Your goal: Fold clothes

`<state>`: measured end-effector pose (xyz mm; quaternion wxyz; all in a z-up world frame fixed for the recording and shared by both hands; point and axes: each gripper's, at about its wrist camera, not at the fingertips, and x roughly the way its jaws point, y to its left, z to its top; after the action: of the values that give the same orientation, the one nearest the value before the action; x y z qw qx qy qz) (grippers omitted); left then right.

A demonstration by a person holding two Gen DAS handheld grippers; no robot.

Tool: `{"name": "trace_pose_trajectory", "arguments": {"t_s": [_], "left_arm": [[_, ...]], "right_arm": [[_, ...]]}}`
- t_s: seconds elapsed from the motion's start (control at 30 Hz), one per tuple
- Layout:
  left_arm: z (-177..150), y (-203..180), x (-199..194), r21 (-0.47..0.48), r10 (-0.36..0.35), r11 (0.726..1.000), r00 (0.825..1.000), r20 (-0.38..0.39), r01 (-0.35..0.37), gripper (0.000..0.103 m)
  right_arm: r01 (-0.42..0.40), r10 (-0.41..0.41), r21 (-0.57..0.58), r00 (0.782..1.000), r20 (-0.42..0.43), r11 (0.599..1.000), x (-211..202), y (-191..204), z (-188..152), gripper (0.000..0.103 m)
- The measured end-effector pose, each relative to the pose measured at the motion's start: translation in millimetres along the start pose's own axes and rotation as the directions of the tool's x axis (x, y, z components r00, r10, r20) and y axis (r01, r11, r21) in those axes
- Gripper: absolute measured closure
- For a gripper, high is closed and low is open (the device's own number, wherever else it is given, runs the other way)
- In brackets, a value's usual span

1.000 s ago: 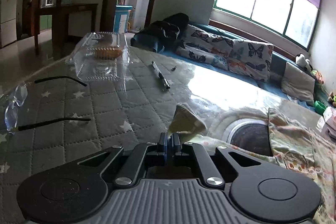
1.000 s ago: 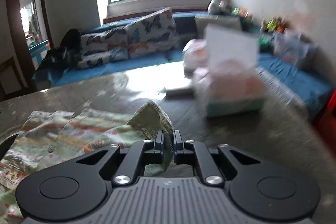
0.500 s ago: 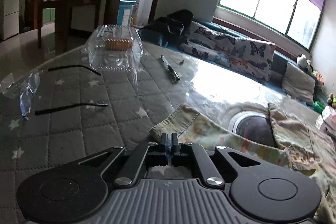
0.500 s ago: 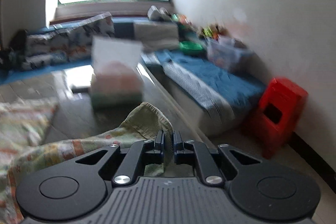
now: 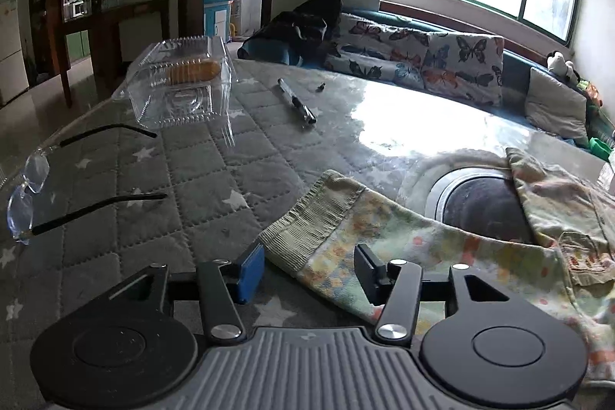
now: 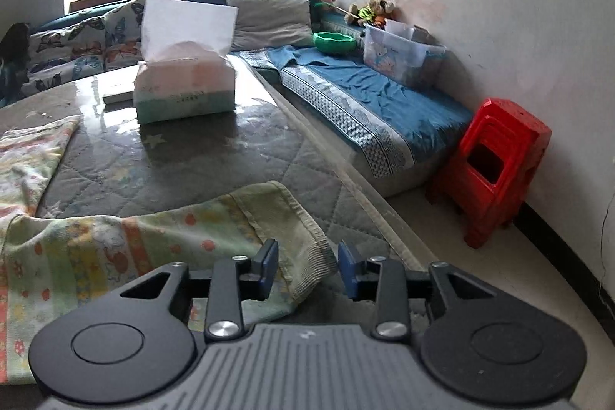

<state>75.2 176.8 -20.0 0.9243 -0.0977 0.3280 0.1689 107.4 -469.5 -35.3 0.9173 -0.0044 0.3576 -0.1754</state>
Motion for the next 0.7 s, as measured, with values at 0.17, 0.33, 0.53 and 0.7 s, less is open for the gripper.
{"name": "trace_pose_trajectory", "arguments": {"t_s": [0.17,0.33,0.53,0.7], "left_arm": [[-4,-9,7,0.045,0.017,0.999,1.0,0.011,-0.018,0.09],[-4,-12,5,0.032,0.052,0.998,0.998,0.022,-0.053,0.095],[-6,1,-5,-0.011,0.087,0.996,0.996,0.025,-0.086,0.096],[-15,13,-17,-0.017,0.1,0.995,0.995,0.013,-0.1,0.096]], "right_arm": [[-0.024,0.025,-0.036,0.999,0.027,0.999,-9,9,2,0.057],[-0.087,0.089,-0.076,0.995,0.035,0.993,-10,26,3,0.049],[-0.138,0.138,-0.116,0.99,-0.004,0.984,1,41,-2,0.044],[-0.145,0.144,-0.165,0.989,-0.015,0.976,-7,46,-7,0.044]]}}
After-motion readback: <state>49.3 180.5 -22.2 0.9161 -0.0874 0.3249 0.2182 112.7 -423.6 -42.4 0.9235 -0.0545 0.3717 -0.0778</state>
